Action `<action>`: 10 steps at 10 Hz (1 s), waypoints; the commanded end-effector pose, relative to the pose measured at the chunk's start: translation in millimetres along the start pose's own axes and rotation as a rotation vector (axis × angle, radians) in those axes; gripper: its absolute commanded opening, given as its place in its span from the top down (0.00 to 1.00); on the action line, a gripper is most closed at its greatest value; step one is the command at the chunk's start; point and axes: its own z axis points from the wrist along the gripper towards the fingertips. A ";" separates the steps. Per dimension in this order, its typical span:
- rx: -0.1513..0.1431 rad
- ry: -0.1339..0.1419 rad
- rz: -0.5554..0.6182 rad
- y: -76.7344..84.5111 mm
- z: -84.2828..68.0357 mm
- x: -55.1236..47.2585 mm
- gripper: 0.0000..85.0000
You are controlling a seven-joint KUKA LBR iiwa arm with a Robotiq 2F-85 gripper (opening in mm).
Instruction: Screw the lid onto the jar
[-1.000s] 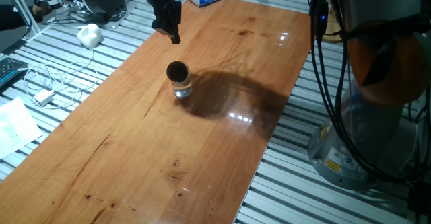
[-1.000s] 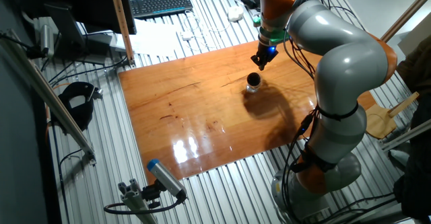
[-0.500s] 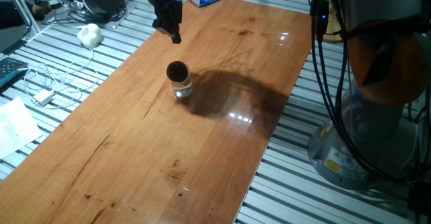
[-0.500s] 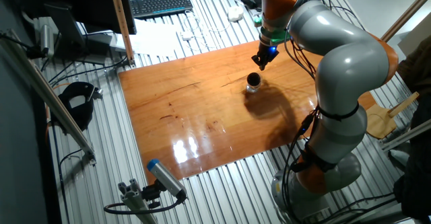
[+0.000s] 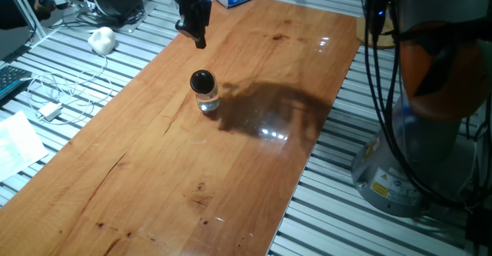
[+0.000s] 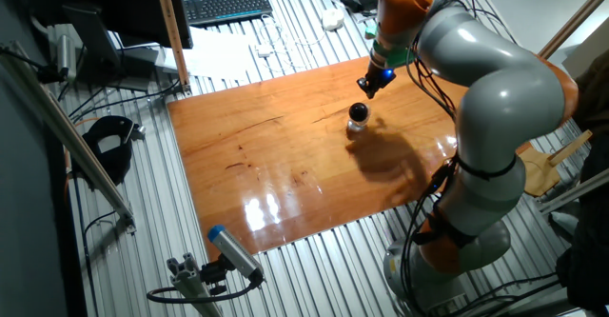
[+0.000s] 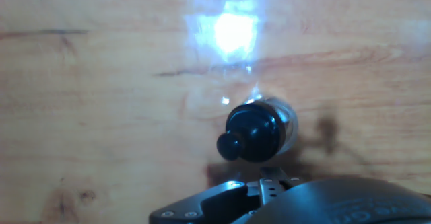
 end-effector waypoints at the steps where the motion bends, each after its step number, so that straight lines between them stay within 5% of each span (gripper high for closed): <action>1: 0.012 -0.004 0.001 0.7 -1.9 -0.7 1.00; 6: 0.042 -0.048 0.041 2.2 -5.0 -1.3 1.00; 9: 0.073 -0.049 0.070 2.0 -5.3 -1.4 1.00; 10: 0.061 -0.045 0.075 2.0 -5.3 -1.4 1.00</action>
